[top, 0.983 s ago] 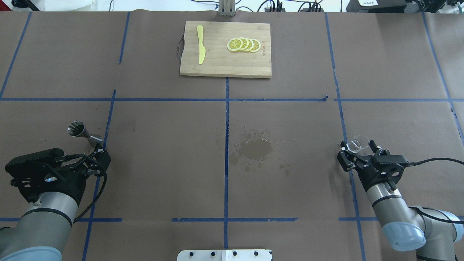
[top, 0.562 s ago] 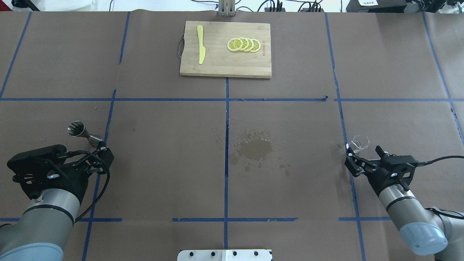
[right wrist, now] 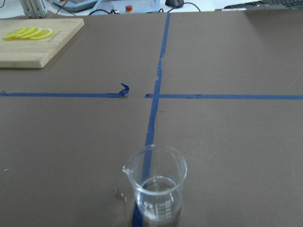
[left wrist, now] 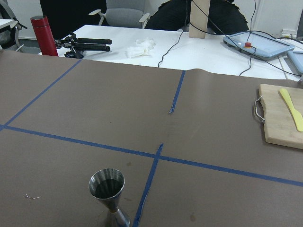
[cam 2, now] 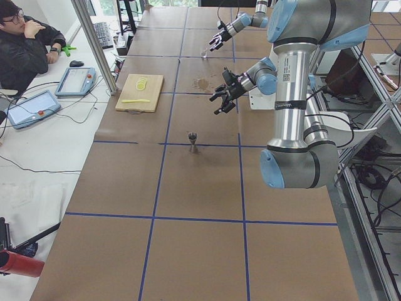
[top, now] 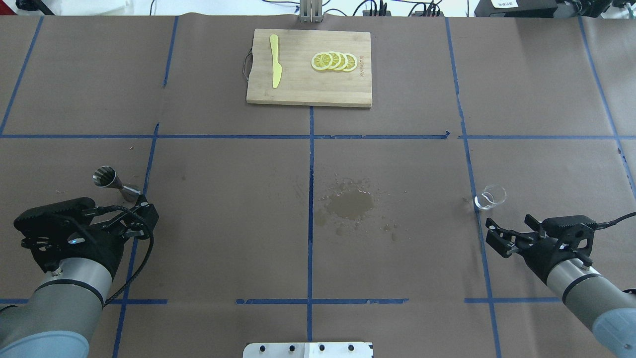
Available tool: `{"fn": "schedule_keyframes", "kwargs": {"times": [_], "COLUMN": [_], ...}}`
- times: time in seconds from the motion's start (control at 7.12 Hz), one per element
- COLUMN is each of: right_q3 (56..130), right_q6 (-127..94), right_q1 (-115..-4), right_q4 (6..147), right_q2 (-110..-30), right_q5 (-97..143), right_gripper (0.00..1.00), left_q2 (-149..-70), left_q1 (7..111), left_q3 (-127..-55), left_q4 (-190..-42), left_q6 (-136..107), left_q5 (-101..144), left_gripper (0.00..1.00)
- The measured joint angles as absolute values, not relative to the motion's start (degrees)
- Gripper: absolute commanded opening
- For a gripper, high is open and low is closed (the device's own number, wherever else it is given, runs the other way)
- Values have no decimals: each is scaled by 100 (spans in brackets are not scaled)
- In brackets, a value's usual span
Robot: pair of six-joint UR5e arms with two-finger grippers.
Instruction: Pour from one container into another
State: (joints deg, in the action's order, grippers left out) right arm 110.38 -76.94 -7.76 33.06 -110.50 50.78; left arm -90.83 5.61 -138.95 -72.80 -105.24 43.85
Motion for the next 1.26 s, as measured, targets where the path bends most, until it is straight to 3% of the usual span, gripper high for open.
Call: {"fn": "schedule_keyframes", "kwargs": {"times": [0.56, 1.26], "right_q3": [12209, 12558], "right_q6": [-7673, -4884], "right_q1": [-1258, -5358], "right_q4": [3902, 5845], "right_q2": [-11721, -11063], "right_q5": [7110, 11967], "right_gripper": [100, 100], "left_q2": [-9900, -10448], "left_q1": [1300, 3059], "left_q3": [-14007, -13841], "left_q4": [-7286, -7573], "left_q6": [-8956, -5466], "left_q5": [5677, 7813], "left_gripper": [100, 100]}}
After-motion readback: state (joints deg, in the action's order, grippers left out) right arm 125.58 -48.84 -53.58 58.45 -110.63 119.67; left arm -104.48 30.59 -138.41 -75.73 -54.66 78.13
